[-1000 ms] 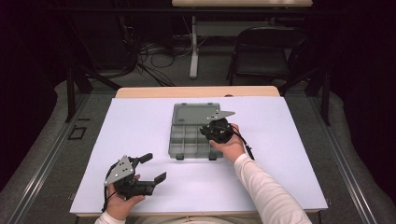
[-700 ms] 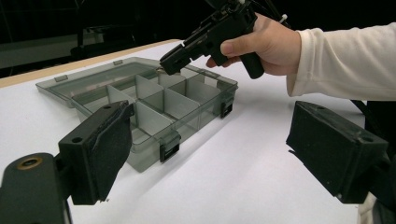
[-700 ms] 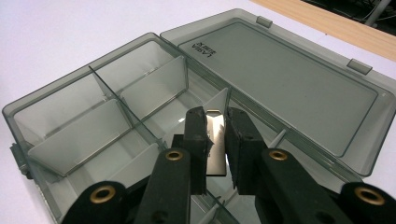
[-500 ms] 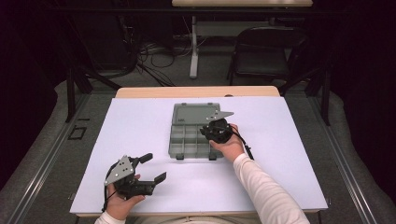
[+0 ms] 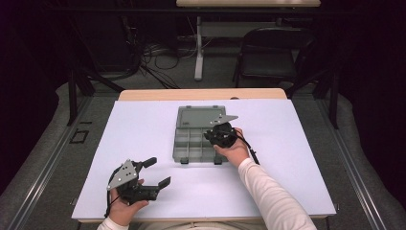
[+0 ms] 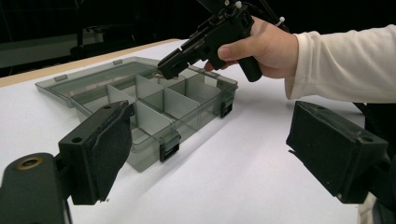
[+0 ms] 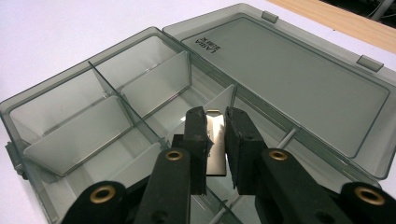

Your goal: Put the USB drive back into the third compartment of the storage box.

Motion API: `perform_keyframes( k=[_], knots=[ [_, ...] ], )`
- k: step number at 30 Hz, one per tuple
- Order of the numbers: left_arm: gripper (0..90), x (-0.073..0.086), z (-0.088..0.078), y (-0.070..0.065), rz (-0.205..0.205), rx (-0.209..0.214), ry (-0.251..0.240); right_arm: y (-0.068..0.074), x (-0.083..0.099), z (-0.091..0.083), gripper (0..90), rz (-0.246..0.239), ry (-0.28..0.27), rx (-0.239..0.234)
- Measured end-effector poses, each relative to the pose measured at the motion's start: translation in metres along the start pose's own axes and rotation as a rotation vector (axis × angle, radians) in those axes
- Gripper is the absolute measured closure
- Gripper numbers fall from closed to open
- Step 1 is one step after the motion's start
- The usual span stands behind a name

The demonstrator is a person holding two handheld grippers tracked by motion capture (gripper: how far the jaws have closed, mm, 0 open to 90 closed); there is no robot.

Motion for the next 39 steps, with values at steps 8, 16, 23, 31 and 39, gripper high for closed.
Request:
perform_keyframes(
  k=[8,16,23,31,39],
  knots=[
    [13.5,0.0000,0.0000,0.0001,0.002,0.000,0.000,0.0002,0.0010,0.0019,79.4,-0.004,0.005,0.001],
    [13.5,0.0001,-0.0001,0.0000,0.001,0.000,0.000,-0.0004,0.0014,0.0018,79.4,-0.008,0.007,0.002],
    [13.5,0.0002,0.0000,0.0000,0.000,0.000,0.001,-0.0002,0.0020,0.0019,79.3,-0.002,0.009,-0.002],
    [13.5,-0.0001,0.0001,0.0003,0.001,-0.004,-0.005,0.0005,0.0016,0.0024,78.9,-0.002,0.006,-0.001],
    [13.5,0.0001,-0.0002,0.0003,0.000,-0.002,0.001,0.0009,0.0004,0.0008,77.1,-0.001,0.000,-0.003]
  ],
)
Point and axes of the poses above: each handheld gripper's, and its own axes: z roughly forward along the jaws, x roughly out of its underside, y roughly to its left, the point moved 7 cm from there along z, roughly forward along the jaws, and after that the axes turned 13 degrees about -z, right-handed, at the moved point
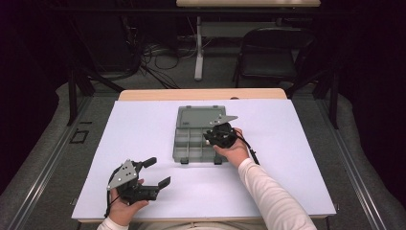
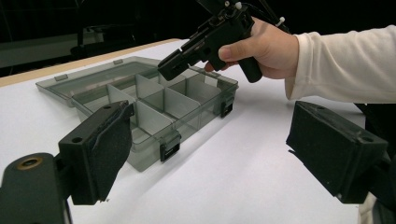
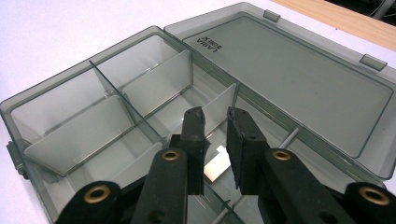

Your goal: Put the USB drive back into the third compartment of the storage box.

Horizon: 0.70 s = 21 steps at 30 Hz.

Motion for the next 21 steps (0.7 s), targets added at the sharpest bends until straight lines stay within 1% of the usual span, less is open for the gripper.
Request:
perform_keyframes(
  k=[9,12,13,14,15,19,21],
  knots=[
    [13.5,0.000,0.000,0.000,-0.001,0.000,-0.001,0.003,-0.002,-0.002,71.0,-0.002,-0.012,-0.007],
    [13.5,0.000,0.000,0.000,-0.001,0.001,0.001,0.005,-0.003,-0.003,67.0,0.006,-0.017,-0.021],
    [13.5,0.000,0.000,0.000,0.000,0.013,0.010,0.006,-0.003,-0.003,65.4,0.007,-0.019,-0.023],
    [13.5,-0.001,0.002,0.000,-0.003,0.005,-0.005,0.006,-0.004,-0.003,64.0,0.007,-0.021,-0.023],
    [13.5,-0.001,0.002,0.001,-0.002,-0.001,-0.003,0.007,-0.004,-0.004,62.3,0.009,-0.020,-0.025],
    [13.5,0.000,0.003,0.000,0.000,0.005,0.002,0.010,-0.006,-0.007,55.3,0.015,-0.038,-0.036],
    [13.5,0.000,0.003,0.000,0.000,0.004,0.001,0.012,-0.008,-0.010,52.8,0.017,-0.045,-0.033]
  ],
)
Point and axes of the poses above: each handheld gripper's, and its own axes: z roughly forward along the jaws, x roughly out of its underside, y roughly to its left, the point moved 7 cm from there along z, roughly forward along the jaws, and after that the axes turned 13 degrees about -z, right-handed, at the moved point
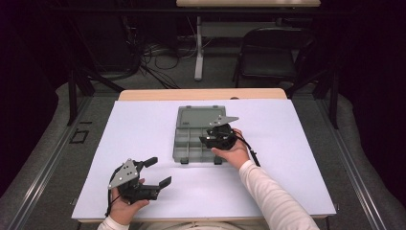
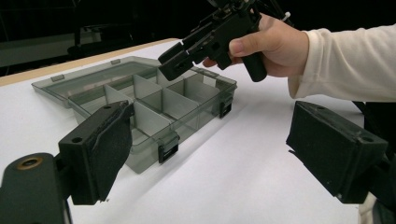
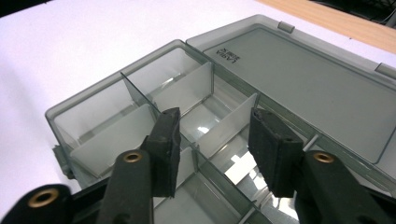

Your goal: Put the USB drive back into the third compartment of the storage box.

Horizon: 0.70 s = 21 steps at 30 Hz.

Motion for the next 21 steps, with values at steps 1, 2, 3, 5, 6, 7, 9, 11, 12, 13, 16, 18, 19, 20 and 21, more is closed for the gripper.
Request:
perform_keyframes(
  k=[1,2,3,5,6,7,9,11,12,13,16,18,19,20,21],
  knots=[
    [13.5,0.000,0.000,0.000,-0.001,0.000,-0.002,0.000,-0.001,-0.001,51.4,-0.002,-0.005,0.001],
    [13.5,0.000,0.000,0.000,-0.003,0.000,-0.003,0.001,-0.002,-0.002,50.5,-0.003,-0.013,0.001],
    [13.5,0.000,-0.001,0.001,-0.004,-0.001,-0.004,0.002,-0.003,-0.003,49.2,-0.007,-0.016,-0.004],
    [13.5,0.000,-0.001,0.001,-0.005,0.002,-0.003,0.004,-0.004,-0.004,46.3,-0.010,-0.027,-0.016],
    [13.5,0.000,-0.001,0.001,-0.006,0.002,-0.002,0.005,-0.004,-0.005,46.3,-0.008,-0.019,-0.021],
    [13.5,0.000,-0.001,0.001,-0.005,0.002,-0.002,0.006,-0.004,-0.006,46.2,-0.005,-0.017,-0.019],
    [13.5,0.000,-0.001,0.001,-0.006,0.000,-0.002,0.007,-0.005,-0.008,43.6,-0.026,-0.028,-0.010],
    [13.5,0.000,-0.002,0.001,-0.007,-0.006,-0.006,0.010,-0.006,-0.011,43.6,-0.022,-0.023,-0.009],
    [13.5,0.000,-0.002,0.002,-0.008,-0.006,-0.009,0.011,-0.006,-0.012,41.4,-0.016,-0.033,-0.023],
    [13.5,0.000,-0.003,0.002,-0.010,-0.007,-0.013,0.013,-0.006,-0.014,38.7,0.000,-0.033,-0.035],
    [13.5,-0.001,-0.003,0.002,-0.013,-0.010,-0.015,0.018,-0.009,-0.019,29.6,-0.002,-0.067,-0.045],
    [13.5,-0.001,-0.002,0.002,-0.014,-0.003,-0.013,0.022,-0.010,-0.022,26.1,-0.003,-0.070,-0.048],
    [13.5,0.000,-0.003,0.002,-0.012,0.006,0.003,0.024,-0.011,-0.024,24.4,-0.010,-0.070,-0.048],
    [13.5,-0.001,-0.001,0.002,-0.015,-0.005,-0.013,0.026,-0.012,-0.026,22.3,-0.017,-0.077,-0.048],
    [13.5,-0.001,-0.001,0.002,-0.016,-0.003,-0.016,0.028,-0.014,-0.028,20.6,-0.020,-0.083,-0.052]
  ],
)
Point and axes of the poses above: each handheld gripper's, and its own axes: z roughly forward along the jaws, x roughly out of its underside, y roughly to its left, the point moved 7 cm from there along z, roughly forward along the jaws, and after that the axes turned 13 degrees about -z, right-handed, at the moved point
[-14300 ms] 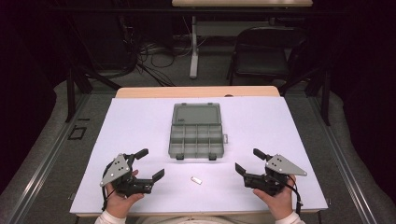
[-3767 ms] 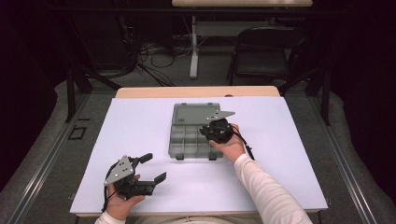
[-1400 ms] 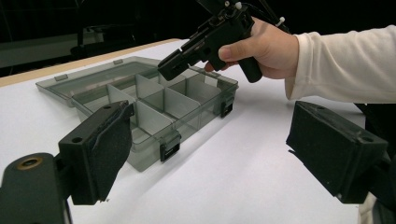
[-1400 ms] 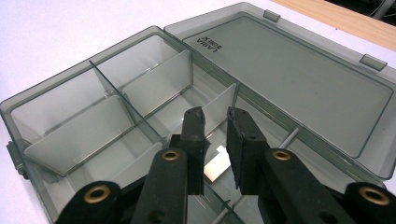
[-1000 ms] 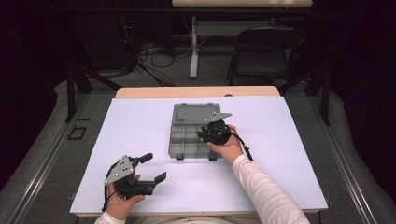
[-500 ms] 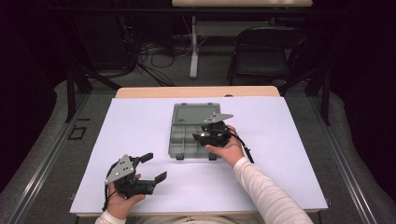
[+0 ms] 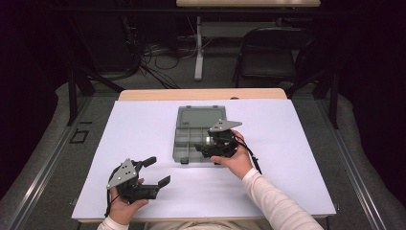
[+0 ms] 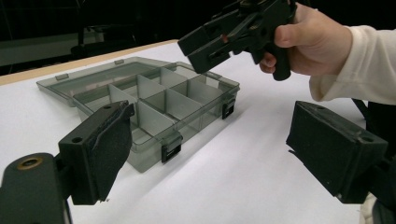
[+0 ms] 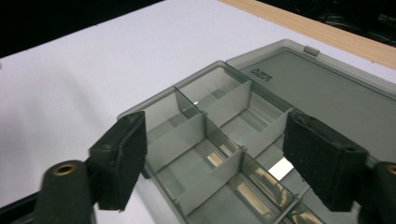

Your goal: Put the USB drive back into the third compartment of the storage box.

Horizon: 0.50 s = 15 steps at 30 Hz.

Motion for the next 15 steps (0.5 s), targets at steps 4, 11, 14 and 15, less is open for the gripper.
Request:
perform_keyframes(
  k=[4,11,14,15],
  knots=[
    [13.5,0.000,0.001,0.001,-0.004,0.004,0.002,0.007,-0.004,-0.008,17.9,-0.005,-0.022,-0.006],
    [13.5,-0.001,0.002,0.002,-0.007,0.017,0.022,0.018,-0.003,-0.026,15.8,-0.031,-0.031,0.001],
    [13.5,-0.001,0.004,0.002,-0.007,0.003,0.001,0.023,-0.002,-0.035,15.7,-0.032,-0.044,0.004],
    [13.5,-0.001,0.005,0.003,-0.007,0.000,0.004,0.024,-0.001,-0.039,15.7,-0.030,-0.048,0.010]
  ],
)
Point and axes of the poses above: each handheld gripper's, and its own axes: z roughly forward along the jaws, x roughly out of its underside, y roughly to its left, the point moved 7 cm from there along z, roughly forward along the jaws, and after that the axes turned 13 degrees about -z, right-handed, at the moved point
